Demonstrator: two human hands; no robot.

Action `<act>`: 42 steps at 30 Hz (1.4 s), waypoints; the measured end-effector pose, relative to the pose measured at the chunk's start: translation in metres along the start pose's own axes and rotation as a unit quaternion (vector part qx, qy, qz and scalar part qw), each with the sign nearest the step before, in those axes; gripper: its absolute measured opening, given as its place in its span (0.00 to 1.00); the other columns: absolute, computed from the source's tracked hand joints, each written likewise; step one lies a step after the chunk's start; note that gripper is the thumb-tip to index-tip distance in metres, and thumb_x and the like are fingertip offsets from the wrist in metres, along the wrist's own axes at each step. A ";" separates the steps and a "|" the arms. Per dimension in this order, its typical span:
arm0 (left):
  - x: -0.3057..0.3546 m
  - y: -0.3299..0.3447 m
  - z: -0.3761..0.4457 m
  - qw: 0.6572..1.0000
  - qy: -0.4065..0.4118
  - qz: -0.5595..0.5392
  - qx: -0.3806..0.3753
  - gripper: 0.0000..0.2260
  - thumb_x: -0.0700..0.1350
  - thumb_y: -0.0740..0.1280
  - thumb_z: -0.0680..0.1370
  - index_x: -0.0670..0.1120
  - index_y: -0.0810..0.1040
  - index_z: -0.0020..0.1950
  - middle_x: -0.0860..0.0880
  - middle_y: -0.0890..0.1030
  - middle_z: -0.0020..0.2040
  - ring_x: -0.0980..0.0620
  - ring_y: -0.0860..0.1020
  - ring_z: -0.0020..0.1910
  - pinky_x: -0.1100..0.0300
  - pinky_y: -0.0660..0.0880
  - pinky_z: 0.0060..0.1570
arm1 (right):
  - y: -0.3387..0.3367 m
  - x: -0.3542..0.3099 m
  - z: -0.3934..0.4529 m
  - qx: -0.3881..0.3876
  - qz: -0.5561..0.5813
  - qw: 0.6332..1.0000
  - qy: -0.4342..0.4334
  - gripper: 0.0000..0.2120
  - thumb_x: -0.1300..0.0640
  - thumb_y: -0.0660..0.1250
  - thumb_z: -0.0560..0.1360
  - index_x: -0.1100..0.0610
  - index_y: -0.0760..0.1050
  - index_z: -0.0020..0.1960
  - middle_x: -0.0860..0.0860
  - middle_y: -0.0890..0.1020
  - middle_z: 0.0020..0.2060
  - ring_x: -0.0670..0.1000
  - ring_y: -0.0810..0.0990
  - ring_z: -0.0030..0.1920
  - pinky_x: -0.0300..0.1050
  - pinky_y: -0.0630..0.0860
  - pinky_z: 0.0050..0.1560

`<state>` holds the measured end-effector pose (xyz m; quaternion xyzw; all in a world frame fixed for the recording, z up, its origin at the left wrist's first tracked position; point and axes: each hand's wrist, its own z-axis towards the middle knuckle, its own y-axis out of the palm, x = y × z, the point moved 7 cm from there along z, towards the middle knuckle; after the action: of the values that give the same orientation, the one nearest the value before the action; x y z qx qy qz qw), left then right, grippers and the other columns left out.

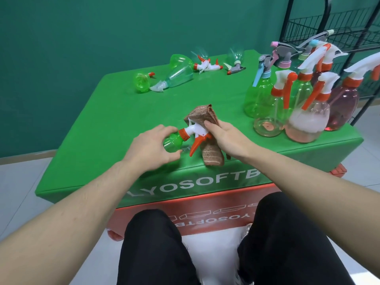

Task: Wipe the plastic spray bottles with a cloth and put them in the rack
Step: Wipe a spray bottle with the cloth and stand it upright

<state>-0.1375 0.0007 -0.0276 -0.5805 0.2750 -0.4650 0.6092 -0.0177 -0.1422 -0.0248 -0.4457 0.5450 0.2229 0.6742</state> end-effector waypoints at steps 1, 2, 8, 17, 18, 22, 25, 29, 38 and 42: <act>0.000 0.001 0.000 1.000 0.007 0.003 0.000 0.31 0.61 0.72 0.74 0.56 0.70 0.75 0.53 0.77 0.62 0.49 0.77 0.60 0.51 0.77 0.56 | 0.003 -0.001 0.004 -0.005 -0.006 1.000 0.003 0.15 0.49 0.54 0.86 0.49 0.78 0.53 0.49 0.82 0.48 0.49 0.79 0.48 0.46 0.74 0.56; 0.000 0.002 0.000 1.000 0.013 0.006 -0.001 0.31 0.61 0.72 0.74 0.56 0.70 0.75 0.53 0.77 0.62 0.49 0.77 0.60 0.51 0.77 0.56 | 0.005 -0.003 0.008 -0.012 -0.017 1.000 0.005 0.16 0.49 0.53 0.86 0.52 0.78 0.53 0.50 0.82 0.46 0.48 0.79 0.46 0.45 0.74 0.53; -0.005 0.004 0.004 1.000 0.011 0.011 -0.011 0.32 0.63 0.71 0.74 0.56 0.69 0.75 0.53 0.77 0.62 0.49 0.77 0.59 0.51 0.77 0.57 | 0.010 -0.010 0.023 -0.049 -0.084 0.995 0.010 0.20 0.50 0.51 0.87 0.61 0.76 0.52 0.49 0.80 0.41 0.47 0.76 0.40 0.38 0.71 0.43; -0.005 0.003 0.003 1.000 -0.013 -0.002 -0.024 0.32 0.62 0.72 0.73 0.58 0.69 0.75 0.55 0.77 0.63 0.51 0.77 0.59 0.54 0.76 0.56 | 0.004 -0.002 0.008 -0.020 -0.084 0.996 -0.003 0.17 0.48 0.51 0.87 0.52 0.77 0.57 0.50 0.82 0.48 0.48 0.78 0.47 0.42 0.72 0.52; -0.003 0.002 0.003 1.000 -0.014 0.001 -0.026 0.31 0.62 0.72 0.73 0.58 0.69 0.75 0.55 0.77 0.62 0.51 0.77 0.59 0.54 0.76 0.55 | 0.002 -0.001 0.005 -0.014 -0.072 0.997 0.000 0.16 0.48 0.52 0.87 0.51 0.77 0.58 0.50 0.82 0.49 0.48 0.78 0.48 0.42 0.73 0.54; 0.003 0.000 0.001 0.999 -0.017 0.016 -0.034 0.31 0.62 0.71 0.74 0.58 0.68 0.75 0.54 0.76 0.62 0.50 0.76 0.56 0.53 0.77 0.53 | -0.008 -0.002 -0.009 0.000 -0.078 0.997 -0.004 0.14 0.49 0.53 0.86 0.48 0.78 0.55 0.45 0.82 0.48 0.45 0.78 0.48 0.39 0.72 0.50; 0.001 -0.004 0.000 0.999 -0.026 0.020 -0.040 0.31 0.61 0.72 0.74 0.58 0.68 0.76 0.54 0.76 0.62 0.53 0.75 0.53 0.54 0.77 0.51 | -0.012 -0.001 -0.016 -0.011 -0.098 0.995 0.002 0.17 0.49 0.53 0.86 0.55 0.79 0.60 0.53 0.83 0.54 0.52 0.79 0.53 0.45 0.72 0.53; -0.011 -0.008 -0.006 0.998 -0.039 0.029 -0.051 0.31 0.61 0.72 0.75 0.57 0.68 0.76 0.54 0.76 0.62 0.53 0.75 0.51 0.57 0.73 0.45 | -0.011 0.002 -0.023 -0.050 -0.137 0.989 0.009 0.18 0.49 0.53 0.86 0.57 0.78 0.62 0.54 0.83 0.56 0.56 0.80 0.57 0.45 0.72 0.56; -0.023 -0.007 -0.006 0.999 -0.040 0.019 -0.024 0.30 0.62 0.72 0.74 0.58 0.69 0.75 0.54 0.77 0.64 0.52 0.76 0.54 0.56 0.75 0.51 | 0.007 -0.009 -0.024 -0.048 -0.279 0.952 -0.112 0.20 0.58 0.55 0.84 0.50 0.68 0.75 0.52 0.78 0.68 0.53 0.77 0.60 0.36 0.66 0.53; -0.021 -0.003 -0.007 0.999 -0.010 0.037 -0.022 0.31 0.63 0.71 0.74 0.58 0.69 0.75 0.55 0.77 0.63 0.51 0.77 0.55 0.55 0.76 0.50 | 0.014 -0.010 -0.018 -0.070 -0.341 0.930 -0.122 0.27 0.59 0.57 0.83 0.48 0.60 0.81 0.46 0.64 0.79 0.51 0.67 0.76 0.32 0.57 0.70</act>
<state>-0.1528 0.0163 -0.0298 -0.5876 0.3002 -0.4306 0.6158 -0.0409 -0.1485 -0.0205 -0.6203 0.2570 0.0698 0.7378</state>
